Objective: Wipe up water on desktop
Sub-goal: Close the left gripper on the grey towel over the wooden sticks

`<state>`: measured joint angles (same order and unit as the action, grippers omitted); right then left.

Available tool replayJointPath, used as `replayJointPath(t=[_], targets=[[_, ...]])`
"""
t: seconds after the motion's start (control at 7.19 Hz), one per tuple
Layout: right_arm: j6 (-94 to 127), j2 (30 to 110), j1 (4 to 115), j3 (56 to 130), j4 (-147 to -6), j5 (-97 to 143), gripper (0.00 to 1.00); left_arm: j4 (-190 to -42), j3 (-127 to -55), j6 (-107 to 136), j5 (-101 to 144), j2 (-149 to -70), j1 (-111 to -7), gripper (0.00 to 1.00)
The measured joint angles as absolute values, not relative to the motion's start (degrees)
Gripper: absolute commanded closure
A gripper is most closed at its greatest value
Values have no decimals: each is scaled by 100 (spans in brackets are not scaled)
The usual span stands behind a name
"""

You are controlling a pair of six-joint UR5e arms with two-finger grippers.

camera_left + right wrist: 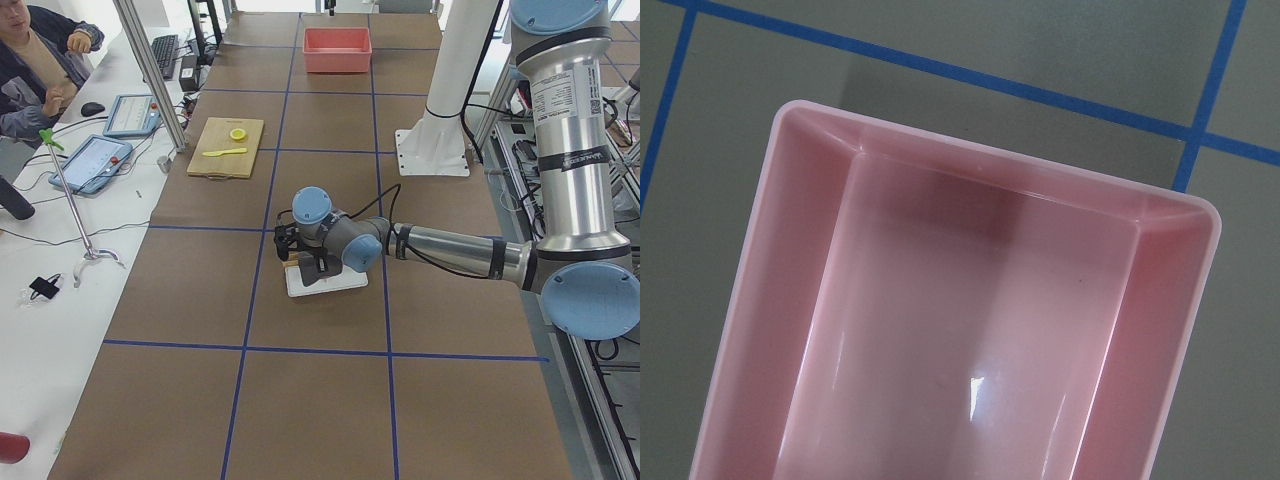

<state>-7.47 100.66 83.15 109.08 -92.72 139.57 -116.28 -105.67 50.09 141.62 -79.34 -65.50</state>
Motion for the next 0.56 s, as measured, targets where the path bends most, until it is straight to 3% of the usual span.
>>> replayJointPath(t=[0.56], targets=[[-747, 10064, 8315, 10907, -9272, 13965, 0, -11628, -10537, 5002, 14134, -7935, -6548, 64]])
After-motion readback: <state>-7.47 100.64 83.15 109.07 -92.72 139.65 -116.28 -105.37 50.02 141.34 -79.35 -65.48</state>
